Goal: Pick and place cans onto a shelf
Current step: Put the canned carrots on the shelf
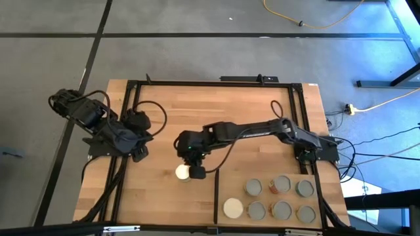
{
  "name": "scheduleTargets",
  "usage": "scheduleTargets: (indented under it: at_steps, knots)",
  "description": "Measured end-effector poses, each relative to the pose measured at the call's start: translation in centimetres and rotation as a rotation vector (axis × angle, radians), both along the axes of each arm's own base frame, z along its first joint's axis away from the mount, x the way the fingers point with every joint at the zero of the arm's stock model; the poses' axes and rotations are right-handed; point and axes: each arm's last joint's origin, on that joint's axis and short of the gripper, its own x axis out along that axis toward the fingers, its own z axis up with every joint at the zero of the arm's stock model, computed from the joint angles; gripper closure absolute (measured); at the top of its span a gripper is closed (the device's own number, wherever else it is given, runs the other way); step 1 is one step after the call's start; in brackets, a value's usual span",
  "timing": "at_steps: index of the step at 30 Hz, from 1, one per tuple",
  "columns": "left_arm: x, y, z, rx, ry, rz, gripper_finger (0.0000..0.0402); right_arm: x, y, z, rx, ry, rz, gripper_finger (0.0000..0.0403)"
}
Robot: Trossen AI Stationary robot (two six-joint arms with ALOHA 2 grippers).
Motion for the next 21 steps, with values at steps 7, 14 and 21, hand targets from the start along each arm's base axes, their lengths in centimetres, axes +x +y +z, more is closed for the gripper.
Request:
scheduleTargets:
  at_steps: [7, 14, 21]
  knots:
    - [0.0, 0.1, 0.0, 0.026, -0.004, 0.012, 0.0365, 1.8, -0.3, -3.4, -0.015, 0.021, -0.020, 0.0336]
    - [-0.1, 0.1, 0.0, 0.033, 0.003, 0.009, 0.0365, 2.3, -0.4, -5.0, -0.048, 0.046, -0.041, 0.0336]
    - [-0.1, 0.1, -0.1, 0.033, 0.003, 0.008, 0.0365, 2.3, -0.4, -5.0, -0.048, 0.047, -0.041, 0.0336]
